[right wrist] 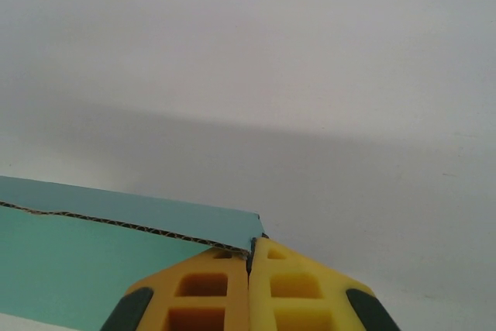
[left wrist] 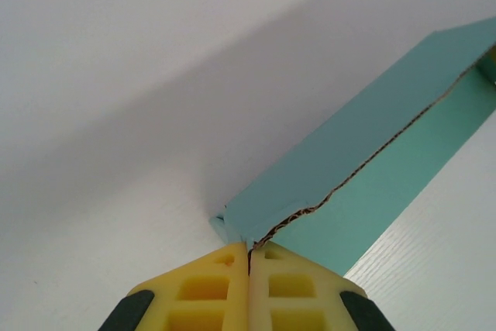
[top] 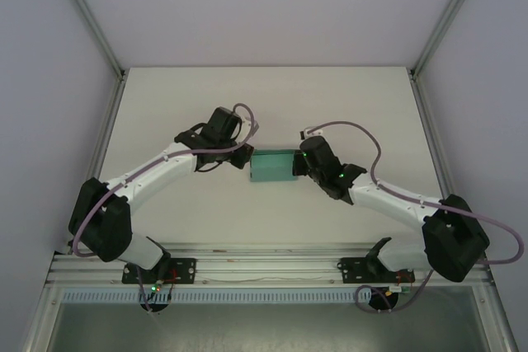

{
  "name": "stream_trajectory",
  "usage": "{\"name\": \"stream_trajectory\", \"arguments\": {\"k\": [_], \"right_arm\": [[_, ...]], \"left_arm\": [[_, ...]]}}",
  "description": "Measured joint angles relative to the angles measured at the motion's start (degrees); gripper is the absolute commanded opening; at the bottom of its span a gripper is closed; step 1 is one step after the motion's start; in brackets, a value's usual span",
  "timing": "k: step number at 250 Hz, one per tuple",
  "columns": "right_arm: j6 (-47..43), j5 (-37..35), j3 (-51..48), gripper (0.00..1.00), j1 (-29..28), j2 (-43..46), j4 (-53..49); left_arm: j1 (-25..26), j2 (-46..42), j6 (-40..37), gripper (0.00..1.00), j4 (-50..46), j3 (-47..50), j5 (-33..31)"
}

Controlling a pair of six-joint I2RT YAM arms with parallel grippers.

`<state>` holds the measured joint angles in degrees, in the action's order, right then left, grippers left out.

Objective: Assemble paper box

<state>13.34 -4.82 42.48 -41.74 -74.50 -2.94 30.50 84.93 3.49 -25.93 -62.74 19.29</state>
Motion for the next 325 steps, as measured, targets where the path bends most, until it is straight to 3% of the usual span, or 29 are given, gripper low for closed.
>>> {"name": "stream_trajectory", "arguments": {"k": [104,325], "right_arm": [[0.24,-4.26,0.28,0.00,-1.81,-0.37,-0.96],[0.57,-7.87,-0.94,0.00,-3.45,-0.98,1.07]], "left_arm": [[-0.28,2.36,13.03,0.00,-3.26,-3.21,1.70],[-2.91,6.43,22.14,0.00,-9.40,-8.41,8.39]]}}
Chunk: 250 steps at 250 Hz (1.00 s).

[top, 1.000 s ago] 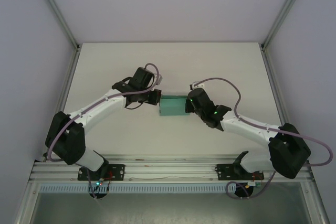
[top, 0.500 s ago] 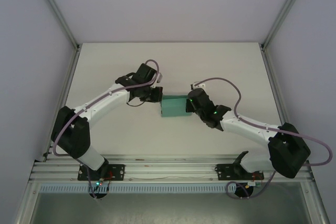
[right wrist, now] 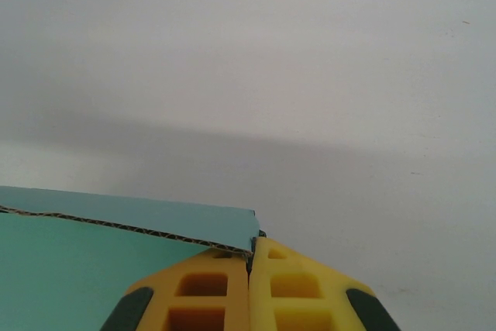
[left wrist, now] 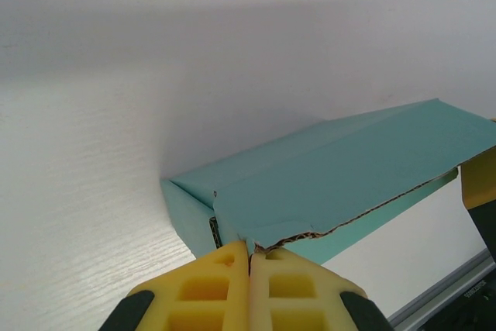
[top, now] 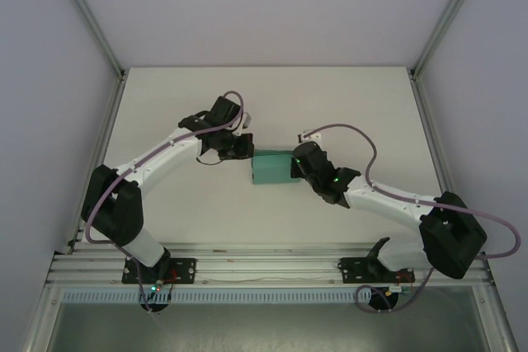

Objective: Assemble paper box

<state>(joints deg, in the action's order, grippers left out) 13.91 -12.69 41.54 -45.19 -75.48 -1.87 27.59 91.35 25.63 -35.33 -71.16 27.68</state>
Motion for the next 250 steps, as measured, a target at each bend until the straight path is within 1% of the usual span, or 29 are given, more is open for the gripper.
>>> {"name": "stream_trajectory", "arguments": {"k": [24,44,66,105,142,154,188,204,211,250], "right_arm": [[-0.24,0.00,-0.92,0.00,-0.04,0.02,1.55],[-0.46,0.09,-1.66,0.00,-0.09,0.11,2.67],[-0.63,0.00,-2.62,0.00,-0.15,0.11,3.93],[-0.63,-0.26,-4.83,0.00,-0.17,0.98,6.86],[-0.94,-0.26,-6.69,0.01,-0.59,2.05,8.96],[-1.05,-0.26,-6.71,0.04,-0.63,2.08,9.01],[-0.59,0.04,-6.71,0.21,-0.63,2.45,8.24],[0.17,0.55,-6.71,0.24,-0.63,3.21,7.08],[0.33,0.98,-6.73,0.26,-0.74,3.74,6.38],[1.29,3.63,-6.73,0.50,-1.53,7.67,2.19]], "left_arm": [[0.07,-0.74,-0.15,0.00,2.08,2.23,-0.09],[0.68,-1.66,-0.15,0.00,4.44,4.52,-1.42],[2.23,-1.97,-0.17,0.00,6.19,5.75,-4.48],[6.03,-3.28,-0.17,0.00,8.66,8.37,-11.76],[7.30,-5.73,0.04,0.00,13.27,12.59,-14.12],[7.48,-6.21,0.09,0.00,14.73,13.64,-14.53],[7.85,-6.67,0.07,0.00,17.35,15.06,-15.47],[8.11,-6.69,0.04,0.00,17.86,15.19,-16.13],[8.31,-6.69,0.02,0.00,18.16,15.32,-16.22],[9.31,-6.88,-0.15,0.00,20.22,16.44,-16.35]]}}
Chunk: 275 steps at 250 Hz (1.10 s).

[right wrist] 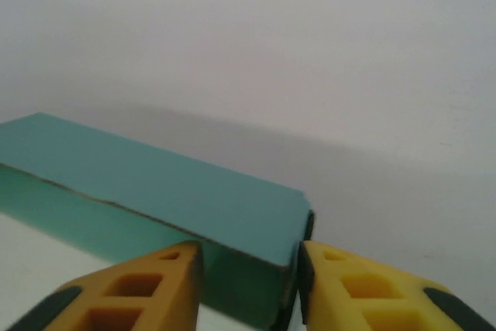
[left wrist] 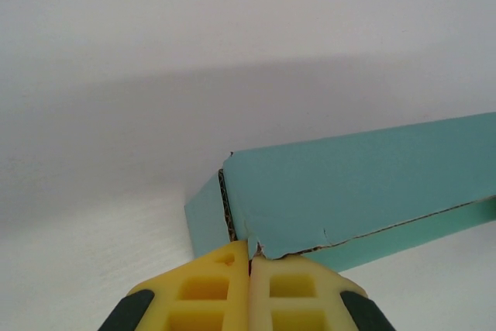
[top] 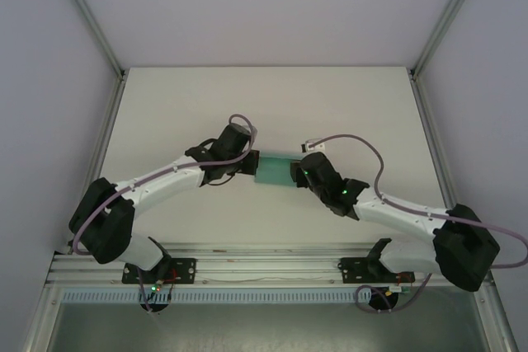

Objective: Assemble paper box

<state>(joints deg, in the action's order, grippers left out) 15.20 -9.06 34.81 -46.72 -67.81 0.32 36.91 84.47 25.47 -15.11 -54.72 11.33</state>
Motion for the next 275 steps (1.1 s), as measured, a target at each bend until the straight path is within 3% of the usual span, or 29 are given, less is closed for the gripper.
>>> {"name": "stream_trajectory", "arguments": {"k": [21,67,128,160,186,209,255,275], "right_arm": [[0.79,0.42,0.02,0.64,-0.11,2.73,-1.51],[1.11,-0.11,2.45,0.66,0.83,5.73,-3.98],[4.24,3.15,6.03,0.47,8.17,1.62,-4.42],[5.97,4.87,6.03,0.34,9.29,-2.10,-4.79],[6.93,5.75,5.44,0.29,9.29,-4.13,-4.79],[7.72,6.86,3.85,0.27,9.35,-4.35,-3.21],[9.55,8.87,1.46,0.27,9.66,-4.35,1.95],[10.34,9.16,0.57,0.27,9.66,-4.33,3.76]], "left_arm": [[0.24,-0.15,-0.04,0.00,0.74,0.48,-0.04],[0.24,-0.24,-0.07,0.00,1.36,0.72,-0.04],[0.24,-0.24,-1.11,0.00,1.51,0.79,-0.04],[0.24,-0.24,-1.53,0.00,1.49,0.79,-0.04],[0.24,-0.26,-2.05,0.24,1.40,0.79,-0.09],[0.24,-0.37,-3.02,0.31,0.09,0.96,-0.35],[0.37,-2.99,-4.46,0.32,-4.87,1.22,-2.05],[0.59,-4.33,-4.63,0.43,-7.45,1.22,-3.10]]}}
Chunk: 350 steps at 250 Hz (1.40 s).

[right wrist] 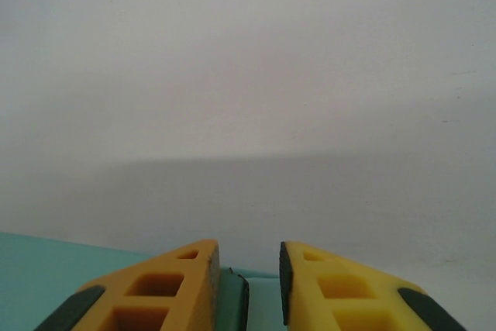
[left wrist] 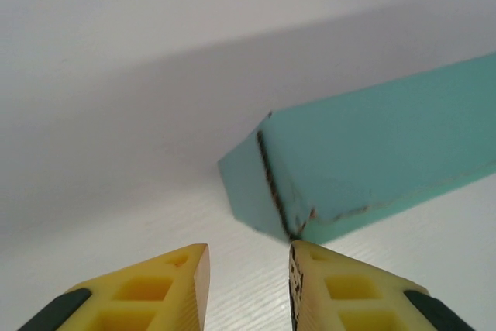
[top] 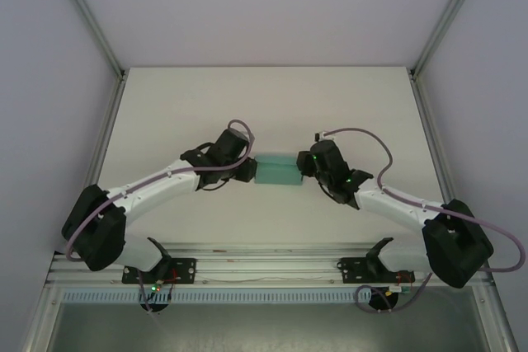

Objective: Assemble paper box

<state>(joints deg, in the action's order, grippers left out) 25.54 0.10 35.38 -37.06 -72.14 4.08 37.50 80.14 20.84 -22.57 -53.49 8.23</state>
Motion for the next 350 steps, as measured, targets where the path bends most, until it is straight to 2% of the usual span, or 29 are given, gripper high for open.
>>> {"name": "stream_trajectory", "arguments": {"k": [33,52,86,141,181,265,291,331,350], "right_arm": [[0.68,0.00,-0.68,0.26,-0.02,0.17,1.22],[0.83,0.13,-0.79,0.26,-0.02,0.20,1.42],[0.83,0.11,-0.79,0.26,-0.02,0.04,1.62],[0.83,-0.15,-0.79,0.26,-0.13,-0.59,2.54],[0.85,-0.39,-0.79,0.26,-0.13,-0.79,2.86],[1.51,-0.87,-0.83,0.26,-0.17,-1.09,3.26],[2.29,-0.94,-1.55,0.25,-0.28,-1.09,4.26],[3.23,-0.90,-3.80,0.22,-0.28,-0.92,8.07],[3.41,-0.52,-5.01,0.22,-0.26,-0.87,10.40]], "left_arm": [[0.00,-3.82,0.09,0.55,-3.54,0.09,-0.15],[0.02,-6.27,0.92,0.73,-4.22,0.09,-0.17],[-0.11,-7.74,3.34,0.82,-4.48,-1.16,-1.44],[-3.67,-2.27,7.06,0.84,-3.04,-6.10,-0.22],[-6.91,1.97,8.55,0.77,0.46,-6.69,3.89],[-7.56,5.51,10.10,0.46,7.17,-2.19,11.19],[-7.65,5.25,11.47,0.40,12.44,1.84,13.29],[-8.02,4.55,13.73,0.22,20.90,6.21,15.58],[-8.20,4.57,14.38,0.18,24.98,7.96,16.61]]}}
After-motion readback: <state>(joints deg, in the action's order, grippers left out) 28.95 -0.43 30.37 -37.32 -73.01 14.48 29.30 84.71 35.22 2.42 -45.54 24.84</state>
